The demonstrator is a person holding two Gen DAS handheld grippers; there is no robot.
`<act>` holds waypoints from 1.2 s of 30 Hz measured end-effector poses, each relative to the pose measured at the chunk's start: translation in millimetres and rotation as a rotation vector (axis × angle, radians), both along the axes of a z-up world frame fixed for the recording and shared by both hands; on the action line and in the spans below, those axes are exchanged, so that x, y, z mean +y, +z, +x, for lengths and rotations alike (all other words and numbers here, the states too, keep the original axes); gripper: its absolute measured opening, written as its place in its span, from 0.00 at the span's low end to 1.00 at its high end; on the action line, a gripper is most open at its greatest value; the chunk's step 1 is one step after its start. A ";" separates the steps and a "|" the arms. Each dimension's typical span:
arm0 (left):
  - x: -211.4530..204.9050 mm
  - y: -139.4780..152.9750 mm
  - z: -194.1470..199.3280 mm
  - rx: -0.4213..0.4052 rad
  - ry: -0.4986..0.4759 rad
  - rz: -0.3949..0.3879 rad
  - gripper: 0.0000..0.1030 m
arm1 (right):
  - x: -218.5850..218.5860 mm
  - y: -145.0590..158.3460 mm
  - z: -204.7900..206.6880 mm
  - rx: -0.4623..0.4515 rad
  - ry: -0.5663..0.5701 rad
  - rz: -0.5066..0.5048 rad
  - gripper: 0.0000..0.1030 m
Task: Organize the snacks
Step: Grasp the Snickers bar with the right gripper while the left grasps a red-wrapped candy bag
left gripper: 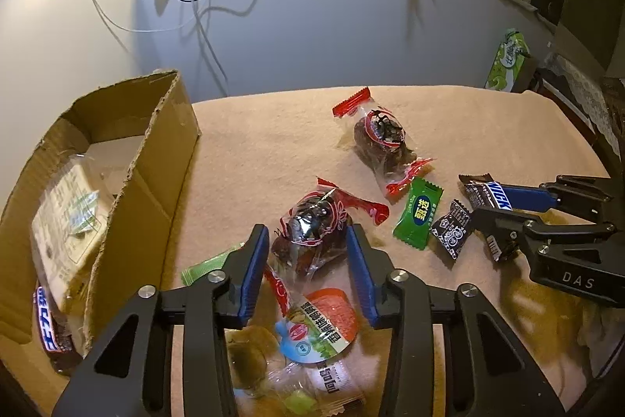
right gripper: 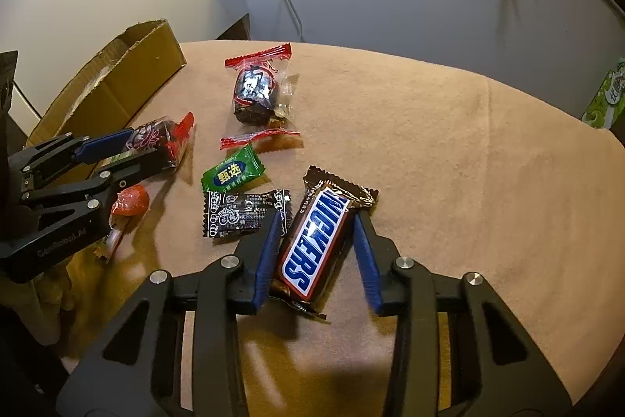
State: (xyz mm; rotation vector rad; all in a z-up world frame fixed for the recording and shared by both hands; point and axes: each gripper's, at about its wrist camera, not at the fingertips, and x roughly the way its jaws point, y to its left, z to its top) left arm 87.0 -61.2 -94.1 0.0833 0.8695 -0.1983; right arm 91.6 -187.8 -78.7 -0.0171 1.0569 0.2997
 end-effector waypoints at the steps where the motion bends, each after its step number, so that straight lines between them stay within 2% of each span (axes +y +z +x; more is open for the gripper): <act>1: -0.6 0.1 -0.2 0.000 -0.001 0.000 0.36 | -0.3 0.1 0.2 0.000 0.000 0.003 0.37; 5: -1.4 0.9 -0.6 -0.003 -0.002 -0.002 0.33 | -2.0 0.1 0.6 -0.003 -0.007 0.013 0.31; 7: -0.5 2.0 -1.3 -0.004 -0.003 -0.011 0.24 | -4.1 0.8 0.2 -0.004 -0.010 0.022 0.30; 9: 1.4 4.2 -1.9 -0.009 0.002 -0.018 0.21 | -6.3 1.7 0.0 -0.006 -0.015 0.027 0.30; 17: 0.9 5.3 0.7 -0.021 -0.012 -0.022 0.21 | -13.4 4.6 0.1 -0.008 -0.026 0.043 0.30; 20: 0.4 9.7 0.5 -0.031 -0.009 -0.017 0.25 | -11.7 3.8 -0.1 -0.004 -0.017 0.041 0.30; 22: -0.7 17.6 -1.8 -0.066 -0.016 -0.011 0.43 | -11.2 4.4 -0.2 -0.006 -0.017 0.042 0.30; 23: -2.0 20.3 -2.4 -0.083 -0.023 -0.007 0.62 | -11.9 5.4 -0.2 -0.008 -0.017 0.044 0.30; 24: -4.0 23.1 -2.4 -0.105 -0.027 0.000 0.68 | -12.7 6.4 0.1 -0.010 -0.019 0.048 0.30; 27: -11.5 21.3 4.7 -0.101 -0.040 0.021 0.68 | -15.5 8.3 0.3 -0.013 -0.022 0.056 0.30; 34: -16.6 -0.4 24.2 -0.005 -0.033 0.037 0.67 | -21.2 5.1 1.1 -0.002 -0.030 0.064 0.30; 35: -15.3 -2.1 25.5 0.007 -0.032 0.028 0.66 | -21.6 4.5 1.9 0.000 -0.032 0.065 0.30; 36: -14.0 -3.5 26.5 0.016 -0.033 0.015 0.56 | -22.7 3.8 2.2 0.003 -0.033 0.067 0.30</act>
